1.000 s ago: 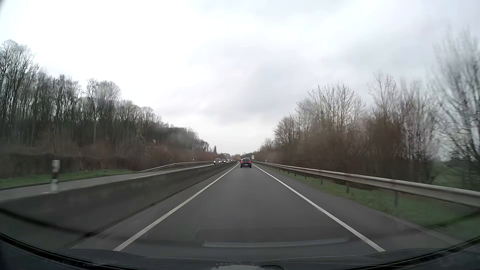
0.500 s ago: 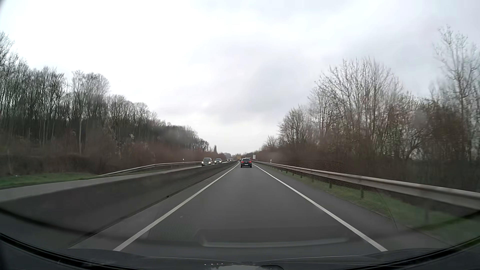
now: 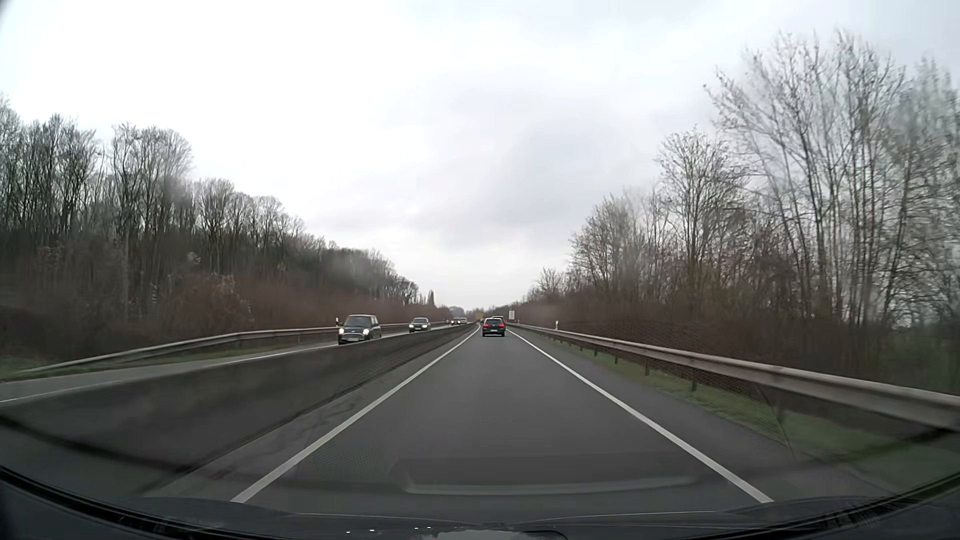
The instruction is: Follow the waypoints while adhering to traffic rules and regulations
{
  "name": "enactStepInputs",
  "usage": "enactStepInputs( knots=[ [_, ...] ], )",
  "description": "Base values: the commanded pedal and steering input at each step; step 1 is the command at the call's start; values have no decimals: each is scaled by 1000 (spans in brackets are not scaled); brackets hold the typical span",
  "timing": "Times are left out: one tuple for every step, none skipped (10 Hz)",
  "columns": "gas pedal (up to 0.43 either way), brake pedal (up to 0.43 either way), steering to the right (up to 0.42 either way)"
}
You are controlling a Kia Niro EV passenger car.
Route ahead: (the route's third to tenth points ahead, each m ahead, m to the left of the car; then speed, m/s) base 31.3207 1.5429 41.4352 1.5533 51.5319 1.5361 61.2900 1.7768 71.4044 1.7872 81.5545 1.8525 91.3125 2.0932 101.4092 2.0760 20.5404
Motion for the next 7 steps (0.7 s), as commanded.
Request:
enactStepInputs(
  knots=[
    [0,0,0],
    [0,0,0],
    [8,0,-1],
    [28,0,-1],
    [28,0,-1],
    [59,0,0],
    [87,0,0]
  ],
)
